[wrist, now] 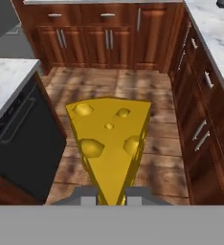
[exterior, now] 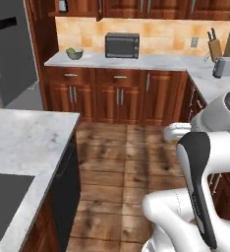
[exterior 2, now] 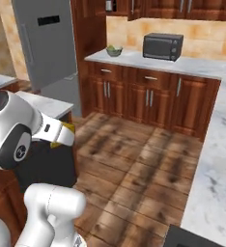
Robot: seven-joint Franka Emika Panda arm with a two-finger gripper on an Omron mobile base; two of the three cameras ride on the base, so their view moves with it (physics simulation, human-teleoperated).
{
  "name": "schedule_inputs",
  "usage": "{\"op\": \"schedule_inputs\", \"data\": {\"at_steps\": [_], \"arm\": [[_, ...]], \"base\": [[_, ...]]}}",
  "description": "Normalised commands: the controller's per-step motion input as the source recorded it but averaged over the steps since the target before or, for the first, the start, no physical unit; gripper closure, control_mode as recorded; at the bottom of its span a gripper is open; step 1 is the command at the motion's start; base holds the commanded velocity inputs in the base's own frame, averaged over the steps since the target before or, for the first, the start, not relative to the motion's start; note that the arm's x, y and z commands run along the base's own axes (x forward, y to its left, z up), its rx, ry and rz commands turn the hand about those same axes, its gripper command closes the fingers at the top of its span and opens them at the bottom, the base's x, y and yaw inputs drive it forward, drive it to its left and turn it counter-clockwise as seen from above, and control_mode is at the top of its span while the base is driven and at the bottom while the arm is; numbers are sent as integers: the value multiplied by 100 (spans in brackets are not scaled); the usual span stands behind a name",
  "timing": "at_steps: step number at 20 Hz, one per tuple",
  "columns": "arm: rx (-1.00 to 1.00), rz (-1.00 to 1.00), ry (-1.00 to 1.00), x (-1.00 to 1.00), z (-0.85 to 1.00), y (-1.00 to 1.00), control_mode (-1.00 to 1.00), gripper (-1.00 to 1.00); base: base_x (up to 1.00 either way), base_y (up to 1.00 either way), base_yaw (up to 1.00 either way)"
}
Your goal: Pick the cheese from the fridge and the cheese grater from the cabinet and place them next to the salad bowl.
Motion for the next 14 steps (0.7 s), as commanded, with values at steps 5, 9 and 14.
{"op": "schedule_inputs", "data": {"at_steps": [5,9,14], "arm": [[0,0,0,0,0,0,100,100],[0,0,0,0,0,0,100,100],[0,0,0,0,0,0,100,100]], "base": [[100,28,-40],[100,41,-33],[100,54,-15]]}}
